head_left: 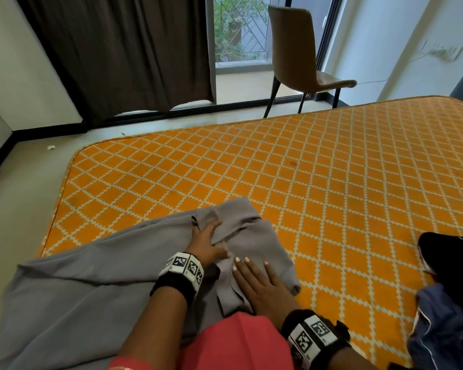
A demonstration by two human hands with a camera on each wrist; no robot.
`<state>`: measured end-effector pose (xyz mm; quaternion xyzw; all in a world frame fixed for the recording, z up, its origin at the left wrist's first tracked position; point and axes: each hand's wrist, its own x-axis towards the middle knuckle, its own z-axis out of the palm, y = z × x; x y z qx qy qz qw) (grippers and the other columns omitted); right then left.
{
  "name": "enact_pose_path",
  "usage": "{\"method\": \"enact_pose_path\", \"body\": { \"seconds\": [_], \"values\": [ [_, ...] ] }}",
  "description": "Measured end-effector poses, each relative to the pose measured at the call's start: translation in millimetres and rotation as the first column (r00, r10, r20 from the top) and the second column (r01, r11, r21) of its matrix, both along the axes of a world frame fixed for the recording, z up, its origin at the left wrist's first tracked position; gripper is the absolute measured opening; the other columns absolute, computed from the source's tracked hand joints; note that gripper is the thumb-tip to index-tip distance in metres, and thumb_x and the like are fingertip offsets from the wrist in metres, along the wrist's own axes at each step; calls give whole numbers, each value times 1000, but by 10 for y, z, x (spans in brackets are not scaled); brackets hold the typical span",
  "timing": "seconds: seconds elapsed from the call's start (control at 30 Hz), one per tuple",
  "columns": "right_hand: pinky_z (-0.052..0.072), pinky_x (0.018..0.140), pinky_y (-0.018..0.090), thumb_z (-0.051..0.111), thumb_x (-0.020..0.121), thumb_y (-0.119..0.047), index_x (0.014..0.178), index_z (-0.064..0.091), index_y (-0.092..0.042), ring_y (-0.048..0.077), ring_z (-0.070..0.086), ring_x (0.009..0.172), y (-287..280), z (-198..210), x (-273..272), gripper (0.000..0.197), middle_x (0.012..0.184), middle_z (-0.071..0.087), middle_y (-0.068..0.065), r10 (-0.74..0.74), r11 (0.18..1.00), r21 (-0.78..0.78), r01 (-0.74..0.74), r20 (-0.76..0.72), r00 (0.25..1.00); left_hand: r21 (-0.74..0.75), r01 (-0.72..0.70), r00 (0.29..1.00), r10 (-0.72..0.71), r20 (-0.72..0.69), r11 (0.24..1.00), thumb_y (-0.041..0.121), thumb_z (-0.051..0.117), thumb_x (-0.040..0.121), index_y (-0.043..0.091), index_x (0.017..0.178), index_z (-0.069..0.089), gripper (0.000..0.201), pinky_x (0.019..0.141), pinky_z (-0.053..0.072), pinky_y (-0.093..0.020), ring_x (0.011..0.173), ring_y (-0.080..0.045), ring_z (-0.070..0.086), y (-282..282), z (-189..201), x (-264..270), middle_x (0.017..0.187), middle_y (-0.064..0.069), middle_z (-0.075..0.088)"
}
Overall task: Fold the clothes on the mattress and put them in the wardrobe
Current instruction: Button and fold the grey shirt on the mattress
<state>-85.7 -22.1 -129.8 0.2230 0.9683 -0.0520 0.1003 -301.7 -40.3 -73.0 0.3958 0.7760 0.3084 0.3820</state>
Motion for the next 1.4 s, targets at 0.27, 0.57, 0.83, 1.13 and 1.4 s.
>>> {"method": "enact_pose_path", "body": {
  "seconds": [0.27,0.57,0.83,1.13,1.4],
  "values": [
    [8,112,51,26,88,-59,154,-2,-6,25,10,144,1,-49,-39,89,152,31,7,-7,998,57,10,-61,998,224,-339,935,353,-25,914,4,57,91,13,129,55,39,70,42,-28,87,-24,56,23,-29,84,122,-17,60],
    [25,114,26,31,91,-73,154,19,-26,5,18,144,225,430,189,80,156,27,-12,-156,982,-171,76,-524,837,37,-74,991,70,115,997,7,73,83,14,147,37,74,92,47,-34,124,-25,49,134,280,194,144,-7,45],
    [36,100,34,47,72,-86,125,57,-32,12,49,123,864,412,1041,76,138,52,-6,-967,233,-948,219,-201,156,113,27,982,-48,184,993,23,66,92,16,133,45,46,91,46,-38,103,-24,55,1259,821,952,118,-5,53],
    [47,87,30,69,48,-85,120,60,-28,15,62,112,1002,145,1179,92,119,67,-3,-980,201,-978,61,-200,10,240,383,922,-385,-43,892,30,61,95,22,142,44,51,111,34,-40,140,-23,32,1344,801,1917,155,-3,29],
    [45,81,23,60,92,-34,128,45,-41,15,53,112,954,342,1010,40,129,49,4,-936,329,-918,220,-287,202,-167,-54,895,-27,-445,984,15,54,92,9,129,52,37,100,41,-41,124,-35,46,749,436,1045,137,-15,45]
  ]
}}
